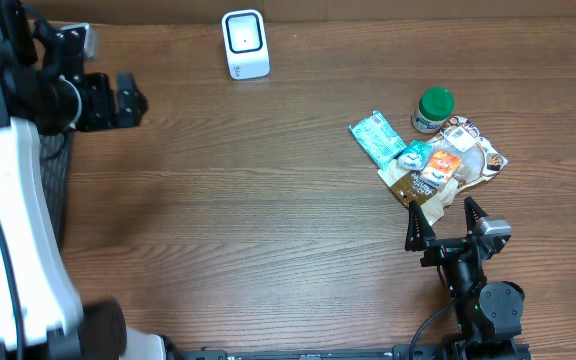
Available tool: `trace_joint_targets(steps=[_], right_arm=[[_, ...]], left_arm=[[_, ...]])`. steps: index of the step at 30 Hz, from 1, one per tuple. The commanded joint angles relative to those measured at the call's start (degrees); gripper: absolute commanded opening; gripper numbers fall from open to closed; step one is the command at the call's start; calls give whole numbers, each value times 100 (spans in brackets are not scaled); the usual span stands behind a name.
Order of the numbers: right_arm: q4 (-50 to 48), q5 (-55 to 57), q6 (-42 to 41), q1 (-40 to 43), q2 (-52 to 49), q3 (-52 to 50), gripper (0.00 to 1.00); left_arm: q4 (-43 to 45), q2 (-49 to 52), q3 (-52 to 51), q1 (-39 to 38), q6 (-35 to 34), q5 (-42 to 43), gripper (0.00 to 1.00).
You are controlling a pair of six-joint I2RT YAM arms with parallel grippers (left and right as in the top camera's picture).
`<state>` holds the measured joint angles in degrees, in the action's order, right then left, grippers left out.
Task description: Scan the item barcode
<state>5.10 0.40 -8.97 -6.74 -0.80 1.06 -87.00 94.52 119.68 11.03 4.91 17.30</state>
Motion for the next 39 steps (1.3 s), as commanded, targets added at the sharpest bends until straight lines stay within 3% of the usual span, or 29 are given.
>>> trace_joint_targets(steps=[1, 8, 16, 21, 25, 35, 39], right_arm=[[-33, -9, 24, 35, 63, -61, 100], [-33, -9, 24, 35, 63, -61, 100], [-33, -9, 24, 35, 63, -61, 100], [-31, -9, 24, 35, 63, -61, 100], [-33, -9, 24, 35, 63, -61, 100], [-33, -9, 24, 35, 63, -61, 100], [-33, -9, 24, 35, 63, -61, 100]], left_arm=[[7, -647, 74, -348, 90, 9, 100], [4, -1469, 74, -1073, 90, 9, 100], [-302, -2096, 0, -1161, 92, 4, 99], [164, -2638, -660, -1198, 105, -7, 100], [1523, -3436, -2024, -1198, 184, -35, 100], [6664, -5912, -6924, -1180, 470, -33, 100], [8105, -6642, -8507, -1178, 750, -35, 100]])
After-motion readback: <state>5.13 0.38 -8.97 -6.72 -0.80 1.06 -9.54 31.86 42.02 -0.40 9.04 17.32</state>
